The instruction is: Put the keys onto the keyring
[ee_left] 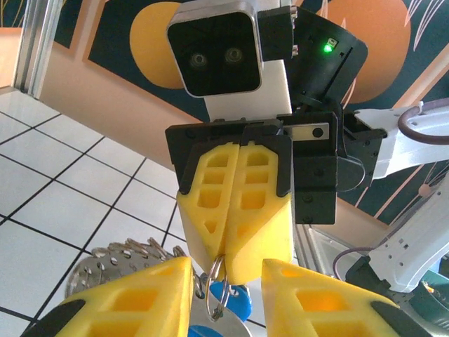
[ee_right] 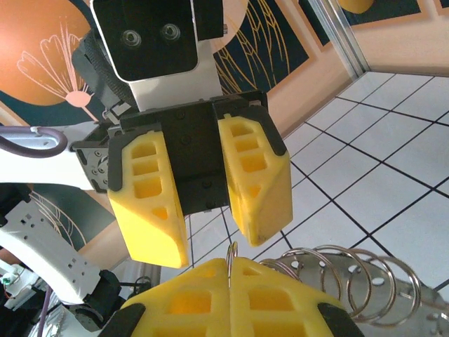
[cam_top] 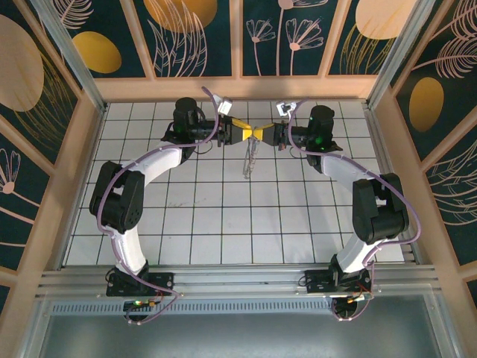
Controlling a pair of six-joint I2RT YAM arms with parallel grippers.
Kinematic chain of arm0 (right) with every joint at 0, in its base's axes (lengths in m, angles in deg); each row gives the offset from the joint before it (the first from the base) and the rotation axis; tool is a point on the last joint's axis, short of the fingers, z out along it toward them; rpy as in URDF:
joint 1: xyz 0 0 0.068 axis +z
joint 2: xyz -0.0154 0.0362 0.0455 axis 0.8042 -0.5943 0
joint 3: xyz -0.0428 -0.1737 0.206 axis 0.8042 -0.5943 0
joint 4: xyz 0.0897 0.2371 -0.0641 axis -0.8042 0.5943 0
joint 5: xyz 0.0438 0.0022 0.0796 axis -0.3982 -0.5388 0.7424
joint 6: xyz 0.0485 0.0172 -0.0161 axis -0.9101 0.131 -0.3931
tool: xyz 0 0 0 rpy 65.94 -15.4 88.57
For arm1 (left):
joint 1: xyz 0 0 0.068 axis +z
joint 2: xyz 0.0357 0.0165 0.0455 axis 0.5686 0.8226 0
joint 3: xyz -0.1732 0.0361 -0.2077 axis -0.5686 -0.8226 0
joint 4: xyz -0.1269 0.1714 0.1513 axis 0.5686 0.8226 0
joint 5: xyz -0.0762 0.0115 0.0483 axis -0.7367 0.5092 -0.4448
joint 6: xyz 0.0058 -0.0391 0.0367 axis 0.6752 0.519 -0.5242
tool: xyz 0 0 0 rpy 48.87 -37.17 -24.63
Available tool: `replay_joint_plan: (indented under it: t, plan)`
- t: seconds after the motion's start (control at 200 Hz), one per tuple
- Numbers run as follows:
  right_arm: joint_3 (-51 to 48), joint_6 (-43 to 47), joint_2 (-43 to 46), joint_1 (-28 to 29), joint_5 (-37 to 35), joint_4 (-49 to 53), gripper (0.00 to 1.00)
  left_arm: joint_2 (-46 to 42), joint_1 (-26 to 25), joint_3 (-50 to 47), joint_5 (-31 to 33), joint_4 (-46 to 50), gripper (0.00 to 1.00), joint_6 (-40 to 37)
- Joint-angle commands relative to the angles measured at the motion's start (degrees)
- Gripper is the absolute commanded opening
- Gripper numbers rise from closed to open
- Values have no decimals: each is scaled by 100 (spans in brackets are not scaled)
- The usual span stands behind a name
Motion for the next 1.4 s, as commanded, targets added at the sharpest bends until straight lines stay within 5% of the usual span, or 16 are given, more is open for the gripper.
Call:
replay_joint_plan:
  t: [0.0, 0.526, 0.601, 0.671, 0.756, 1.101, 1.391]
  plan:
    - [170, -98, -59, 39, 55, -425, 0, 128, -15, 24, -188, -225, 32, 68]
    - [152, -168, -138, 63, 63, -509, 0, 144, -125, 6, -162, -330, 0, 68]
    - [131, -219, -99, 45, 0, -510, 1, 114, -147, -64, -99, -501, 0, 173]
    - [43, -294, -6, -28, -107, -552, 22, 69, -156, -230, 21, -1003, 0, 530]
    - [-189, -477, 175, -183, -228, -807, 34, -11, -156, -407, 266, -1407, 0, 817]
    - [-1373, -805, 1002, -416, -880, -1413, 39, -329, -156, -915, 731, -2246, 0, 1337]
    - [-1674, -812, 1054, 47, -1200, -1723, 45, -302, -161, -987, 775, -2660, 0, 1684]
